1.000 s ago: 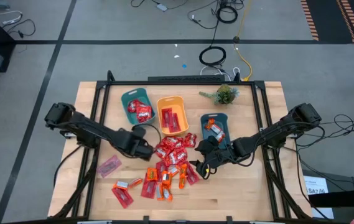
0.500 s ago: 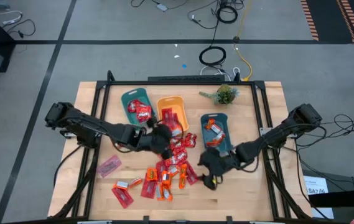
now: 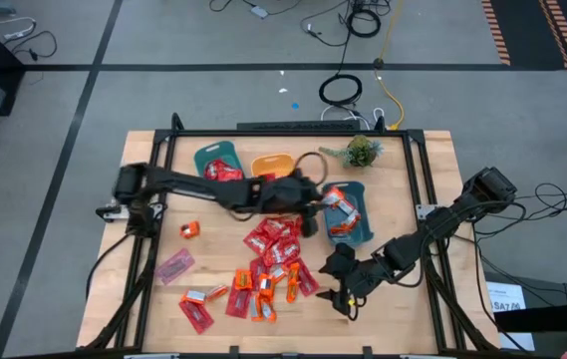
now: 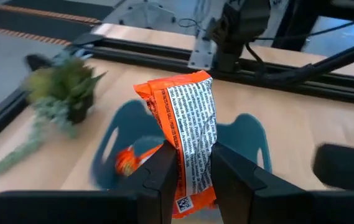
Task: Sort candy
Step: Put the orange wrapper chocolate into the dark blue bin
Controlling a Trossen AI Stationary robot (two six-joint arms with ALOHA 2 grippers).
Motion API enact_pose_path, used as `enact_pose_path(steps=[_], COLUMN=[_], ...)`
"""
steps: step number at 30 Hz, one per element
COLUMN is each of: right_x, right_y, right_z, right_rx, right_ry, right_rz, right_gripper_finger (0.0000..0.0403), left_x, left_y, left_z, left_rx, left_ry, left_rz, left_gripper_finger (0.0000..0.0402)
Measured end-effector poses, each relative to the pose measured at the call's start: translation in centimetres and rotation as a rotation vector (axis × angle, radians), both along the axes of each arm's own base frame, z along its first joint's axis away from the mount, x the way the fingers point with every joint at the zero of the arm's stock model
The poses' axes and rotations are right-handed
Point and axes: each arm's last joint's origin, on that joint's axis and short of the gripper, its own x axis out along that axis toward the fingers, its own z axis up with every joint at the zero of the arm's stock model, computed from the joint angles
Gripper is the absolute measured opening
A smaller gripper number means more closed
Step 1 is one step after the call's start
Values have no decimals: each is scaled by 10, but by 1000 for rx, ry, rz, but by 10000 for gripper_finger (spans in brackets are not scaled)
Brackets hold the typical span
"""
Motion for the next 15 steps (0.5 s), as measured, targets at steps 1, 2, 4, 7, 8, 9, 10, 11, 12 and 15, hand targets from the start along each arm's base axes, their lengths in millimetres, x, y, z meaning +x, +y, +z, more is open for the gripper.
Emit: enact_pose_path(steps=[1, 2, 4, 7, 8, 9, 10, 11, 12, 15], right_x=[0, 0, 0, -1, -2, -2, -2, -2, -2, -2], right_y=[0, 0, 0, 2, 3, 4, 4, 4, 4, 4], right_z=[0, 0, 0, 0, 0, 0, 0, 0, 0, 0], right_rx=[0, 0, 0, 1, 2, 2, 2, 3, 3, 2], right_ry=[0, 0, 0, 1, 2, 2, 2, 2, 2, 1], right_rz=[0, 0, 1, 9, 13, 16, 17, 17, 18, 18], right_gripper_finger=[332, 332, 332, 332, 332, 332, 332, 332, 332, 332], left_x=[9, 17, 31, 42, 44, 45, 47, 48, 49, 50], left_y=[2, 3, 5, 8, 9, 10, 11, 13, 15, 22], left_z=[-4, -8, -13, -20, -22, -24, -27, -30, -30, -32], left_rx=[10, 21, 31, 42, 43, 43, 44, 43, 43, 25], left_ry=[7, 14, 13, 13, 14, 19, 22, 15, 17, 10], left_rz=[-13, -16, -6, 20, 24, 26, 29, 33, 37, 61], left_gripper_finger=[98, 98, 98, 98, 98, 98, 98, 98, 98, 98])
